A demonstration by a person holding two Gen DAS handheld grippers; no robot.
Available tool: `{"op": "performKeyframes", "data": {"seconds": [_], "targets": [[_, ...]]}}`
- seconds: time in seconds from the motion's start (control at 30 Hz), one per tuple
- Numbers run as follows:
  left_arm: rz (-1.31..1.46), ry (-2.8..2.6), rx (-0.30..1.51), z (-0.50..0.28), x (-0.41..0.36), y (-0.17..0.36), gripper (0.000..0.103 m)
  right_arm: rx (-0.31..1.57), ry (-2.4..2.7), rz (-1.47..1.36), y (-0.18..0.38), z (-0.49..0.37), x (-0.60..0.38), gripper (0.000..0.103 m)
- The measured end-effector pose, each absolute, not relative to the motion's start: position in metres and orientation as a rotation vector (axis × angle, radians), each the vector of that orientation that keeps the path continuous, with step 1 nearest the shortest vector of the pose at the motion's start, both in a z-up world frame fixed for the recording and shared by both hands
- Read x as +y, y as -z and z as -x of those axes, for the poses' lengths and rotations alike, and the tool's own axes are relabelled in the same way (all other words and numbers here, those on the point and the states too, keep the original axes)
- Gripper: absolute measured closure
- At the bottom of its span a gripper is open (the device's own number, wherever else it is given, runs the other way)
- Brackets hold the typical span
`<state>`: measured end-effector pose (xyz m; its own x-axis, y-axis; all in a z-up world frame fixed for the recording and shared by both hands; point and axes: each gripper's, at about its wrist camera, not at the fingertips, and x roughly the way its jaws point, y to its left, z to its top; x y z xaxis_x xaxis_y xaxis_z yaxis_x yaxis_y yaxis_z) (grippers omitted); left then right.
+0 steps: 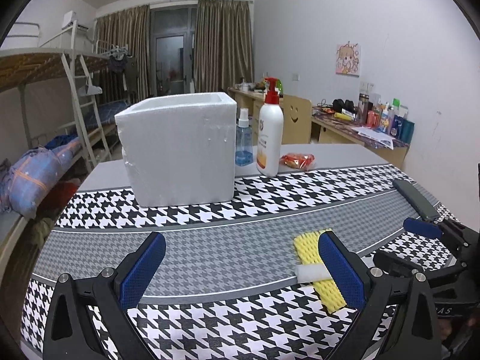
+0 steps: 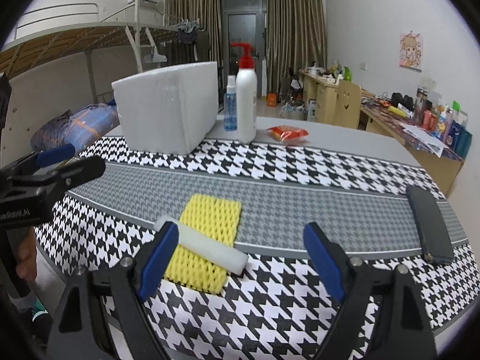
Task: Organize soft objects
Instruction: 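Lower the right gripper over the white foam stick on the yellow sponge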
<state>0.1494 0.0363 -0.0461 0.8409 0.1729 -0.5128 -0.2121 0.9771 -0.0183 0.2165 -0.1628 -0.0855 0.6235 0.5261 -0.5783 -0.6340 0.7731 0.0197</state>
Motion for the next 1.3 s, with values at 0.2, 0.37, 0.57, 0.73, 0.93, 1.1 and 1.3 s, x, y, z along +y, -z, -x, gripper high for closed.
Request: {"op": "performKeyframes", "data": {"seconds": [0.2, 0.37, 0.57, 0.73, 0.93, 1.1, 1.3], "targets": [[0.063, -0.202, 0.562, -0.156, 0.038, 0.052, 0.001, 0.631, -0.715, 0.210, 0.093, -0.222, -0.157, 0.015], [0.071, -0.215, 0.593, -0.161, 0.043, 0.057, 0.001, 0.639, -0.768, 0.279, 0.099, -0.219, -0.145, 0.015], [0.084, -0.214, 0.619, -0.165, 0.046, 0.063, 0.001, 0.639, -0.816, 0.350, 0.106, -0.219, -0.132, 0.020], [0.076, -0.229, 0.625, -0.169, 0.046, 0.063, 0.001, 0.675, -0.852, 0.401, 0.115, -0.225, -0.124, 0.036], [0.081, -0.233, 0.639, -0.173, 0.048, 0.065, 0.001, 0.727, -0.890, 0.420, 0.120, -0.228, -0.120, 0.047], [0.071, -0.212, 0.640, -0.173, 0.044, 0.066, 0.001, 0.728, -0.902, 0.426, 0.118, -0.229, -0.121, 0.060], [0.075, -0.207, 0.638, -0.172, 0.043, 0.066, 0.001, 0.757, -0.931, 0.430, 0.120, -0.235, -0.121, 0.061]]}}
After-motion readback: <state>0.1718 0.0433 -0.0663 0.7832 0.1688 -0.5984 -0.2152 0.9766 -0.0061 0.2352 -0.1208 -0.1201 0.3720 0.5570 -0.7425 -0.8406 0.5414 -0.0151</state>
